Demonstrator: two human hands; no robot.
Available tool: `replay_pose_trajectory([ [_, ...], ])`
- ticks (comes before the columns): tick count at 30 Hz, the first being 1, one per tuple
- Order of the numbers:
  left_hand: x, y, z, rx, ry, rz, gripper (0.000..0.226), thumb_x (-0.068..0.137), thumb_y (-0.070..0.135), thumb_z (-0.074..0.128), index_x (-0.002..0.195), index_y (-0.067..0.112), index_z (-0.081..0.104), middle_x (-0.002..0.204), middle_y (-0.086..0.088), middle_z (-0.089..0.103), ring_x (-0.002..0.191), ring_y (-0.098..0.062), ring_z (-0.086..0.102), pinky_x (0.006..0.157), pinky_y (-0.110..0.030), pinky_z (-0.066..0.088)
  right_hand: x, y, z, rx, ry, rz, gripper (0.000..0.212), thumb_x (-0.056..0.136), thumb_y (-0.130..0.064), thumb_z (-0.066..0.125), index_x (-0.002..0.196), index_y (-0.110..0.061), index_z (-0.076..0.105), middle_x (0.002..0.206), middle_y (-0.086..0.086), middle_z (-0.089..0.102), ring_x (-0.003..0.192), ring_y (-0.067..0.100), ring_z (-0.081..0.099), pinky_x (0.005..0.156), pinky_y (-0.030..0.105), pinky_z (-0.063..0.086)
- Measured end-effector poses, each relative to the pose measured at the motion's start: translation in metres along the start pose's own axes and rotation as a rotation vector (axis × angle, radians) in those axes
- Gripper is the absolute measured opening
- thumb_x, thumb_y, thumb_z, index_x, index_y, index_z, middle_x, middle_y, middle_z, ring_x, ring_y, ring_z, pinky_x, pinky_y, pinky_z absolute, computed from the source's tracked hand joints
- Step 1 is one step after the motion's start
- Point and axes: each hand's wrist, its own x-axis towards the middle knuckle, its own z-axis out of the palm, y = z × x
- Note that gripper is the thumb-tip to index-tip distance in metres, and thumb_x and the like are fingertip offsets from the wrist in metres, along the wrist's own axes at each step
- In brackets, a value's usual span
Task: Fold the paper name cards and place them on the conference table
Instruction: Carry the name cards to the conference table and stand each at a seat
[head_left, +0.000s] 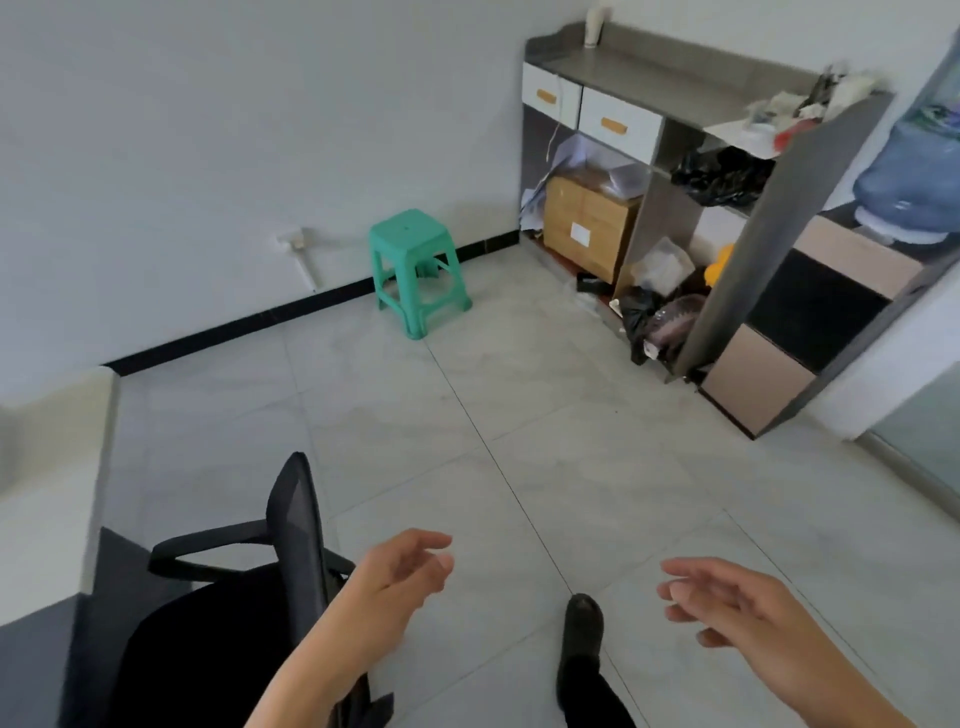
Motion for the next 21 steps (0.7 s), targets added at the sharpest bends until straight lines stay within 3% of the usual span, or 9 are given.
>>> replay_pose_trajectory([
  [5, 0.081, 0.042, -0.031, -0.075, 0.171, -0.062, 0.032, 0.076, 0.045, 0.057, 0.104, 0.032, 0.065, 0.099, -0.005, 0.073, 0.092, -0.015, 0.067, 0.087, -0.036, 0.051, 0.147, -0.064, -0.013, -0.079, -0.139, -0.045, 0.015, 0.087, -0.016, 0.065, 0.101, -0.019, 0.071, 0.088, 0.004, 0.077, 0.083, 0.014, 0.073, 0.072, 0.030, 0.051],
  [7, 0.111, 0.061, -0.045, -0.120, 0.232, -0.061, 0.030, 0.079, 0.045, 0.060, 0.105, 0.031, 0.066, 0.101, -0.007, 0.072, 0.093, -0.019, 0.067, 0.087, -0.037, 0.051, 0.203, -0.105, -0.007, -0.118, -0.209, -0.087, 0.014, 0.086, -0.016, 0.066, 0.099, -0.020, 0.072, 0.088, 0.005, 0.077, 0.082, 0.015, 0.073, 0.072, 0.030, 0.051],
  [10, 0.143, 0.069, -0.067, -0.171, 0.327, -0.113, 0.018, 0.090, 0.037, 0.060, 0.107, 0.034, 0.064, 0.101, 0.000, 0.073, 0.094, -0.010, 0.068, 0.089, -0.032, 0.052, 0.279, -0.161, 0.010, -0.237, -0.352, -0.148, 0.015, 0.084, -0.023, 0.069, 0.099, -0.026, 0.070, 0.092, 0.002, 0.076, 0.084, 0.010, 0.072, 0.072, 0.023, 0.049],
  [15, 0.172, 0.063, -0.109, -0.258, 0.490, -0.211, 0.017, 0.092, 0.029, 0.059, 0.108, 0.029, 0.063, 0.102, -0.010, 0.072, 0.096, -0.019, 0.068, 0.089, -0.037, 0.052, 0.364, -0.242, 0.070, -0.333, -0.546, -0.234, 0.017, 0.083, -0.027, 0.069, 0.100, -0.027, 0.070, 0.091, -0.003, 0.076, 0.084, 0.007, 0.072, 0.071, 0.023, 0.049],
  [21, 0.235, 0.044, -0.205, -0.372, 0.627, -0.248, 0.016, 0.092, 0.026, 0.058, 0.107, 0.026, 0.064, 0.099, -0.004, 0.073, 0.094, -0.017, 0.068, 0.081, -0.029, 0.052, 0.446, -0.301, 0.171, -0.382, -0.668, -0.235, 0.020, 0.081, -0.032, 0.070, 0.101, -0.028, 0.070, 0.092, -0.001, 0.076, 0.085, 0.009, 0.072, 0.073, 0.026, 0.050],
])
